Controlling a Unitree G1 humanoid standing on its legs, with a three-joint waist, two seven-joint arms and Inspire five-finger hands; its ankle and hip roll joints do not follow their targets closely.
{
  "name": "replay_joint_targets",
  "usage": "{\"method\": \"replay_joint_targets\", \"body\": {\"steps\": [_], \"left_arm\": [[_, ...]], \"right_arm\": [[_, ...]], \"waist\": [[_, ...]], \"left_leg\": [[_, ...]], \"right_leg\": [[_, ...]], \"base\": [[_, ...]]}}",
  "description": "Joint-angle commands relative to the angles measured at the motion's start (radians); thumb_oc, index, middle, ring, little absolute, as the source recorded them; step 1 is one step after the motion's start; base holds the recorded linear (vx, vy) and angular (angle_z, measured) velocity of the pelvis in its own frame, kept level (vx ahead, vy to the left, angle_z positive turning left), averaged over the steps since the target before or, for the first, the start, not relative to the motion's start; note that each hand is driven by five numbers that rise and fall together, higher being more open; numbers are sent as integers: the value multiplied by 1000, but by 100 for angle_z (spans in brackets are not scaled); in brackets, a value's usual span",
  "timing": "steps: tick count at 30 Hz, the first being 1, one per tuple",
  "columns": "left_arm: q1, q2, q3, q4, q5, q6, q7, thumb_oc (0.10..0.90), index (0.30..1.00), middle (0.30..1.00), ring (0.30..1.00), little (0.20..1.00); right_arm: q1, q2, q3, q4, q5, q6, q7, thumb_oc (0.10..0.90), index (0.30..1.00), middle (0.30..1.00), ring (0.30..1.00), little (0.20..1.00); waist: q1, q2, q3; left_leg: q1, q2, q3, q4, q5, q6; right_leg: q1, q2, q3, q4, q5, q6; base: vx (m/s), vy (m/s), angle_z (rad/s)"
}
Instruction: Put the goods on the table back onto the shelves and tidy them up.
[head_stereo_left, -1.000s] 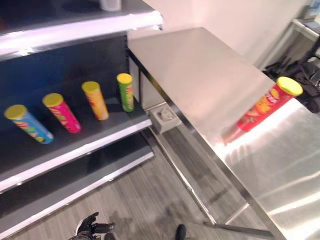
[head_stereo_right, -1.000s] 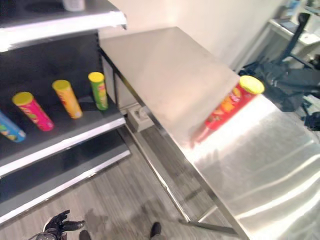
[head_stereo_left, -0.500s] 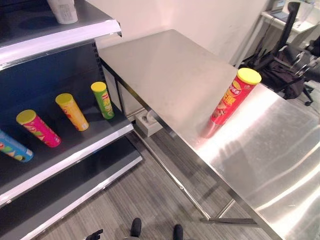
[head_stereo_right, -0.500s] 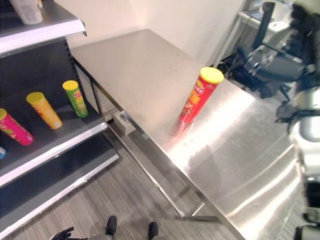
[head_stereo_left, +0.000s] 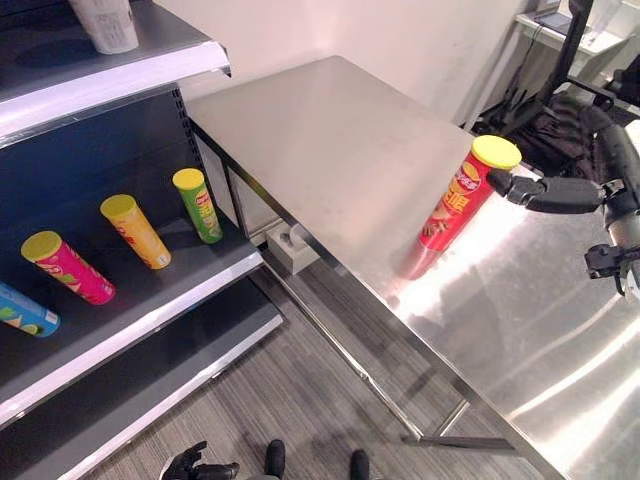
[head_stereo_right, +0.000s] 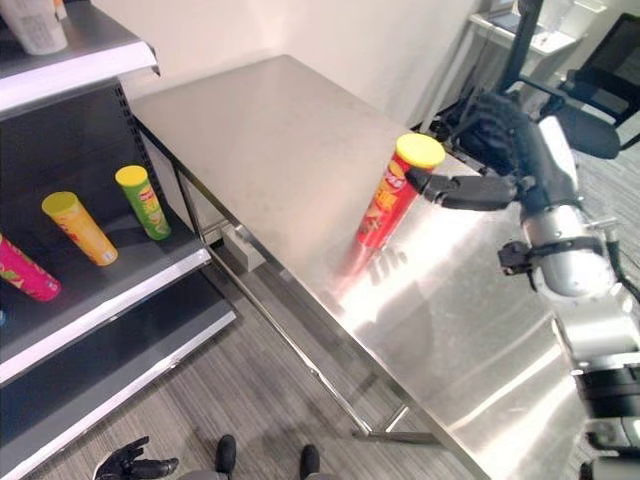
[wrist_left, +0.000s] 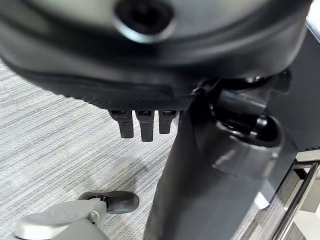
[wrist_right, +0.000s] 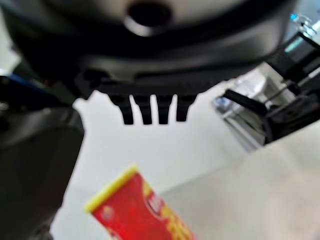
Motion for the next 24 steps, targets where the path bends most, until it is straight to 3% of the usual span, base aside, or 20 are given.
{"method": "replay_joint_targets", "body": {"steps": [1,14,24], "left_arm": [[-7,46,-36,12,21,-33,12,800,900,900,900,900],[-5,47,-30,6,0,-36,26,800,900,900,900,900],[-3,37,-34,-4,-19,-33,32,800,900,900,900,900]], "right_arm": [[-112,-73,-16,-3,9,-55,-17,800,900,900,900,900],[-159,-12,49,86,-16,-30,-38,800,900,900,900,900],[-183,33,23,95,-16,-30,-83,800,900,900,900,900]], "waist": [[42,-21,-73],[61,-12,-45],[72,-1,-41]], "left_leg": [[21,58,52,5,-94,-59],[-3,66,35,5,-77,-72],[-8,59,12,5,-77,-76]], "right_leg": [[-17,21,-19,8,-21,27],[-30,18,-58,8,-23,26],[-12,13,-86,8,-36,20]], "base": [[0,0,0],[10,-25,5],[37,-21,16]]}}
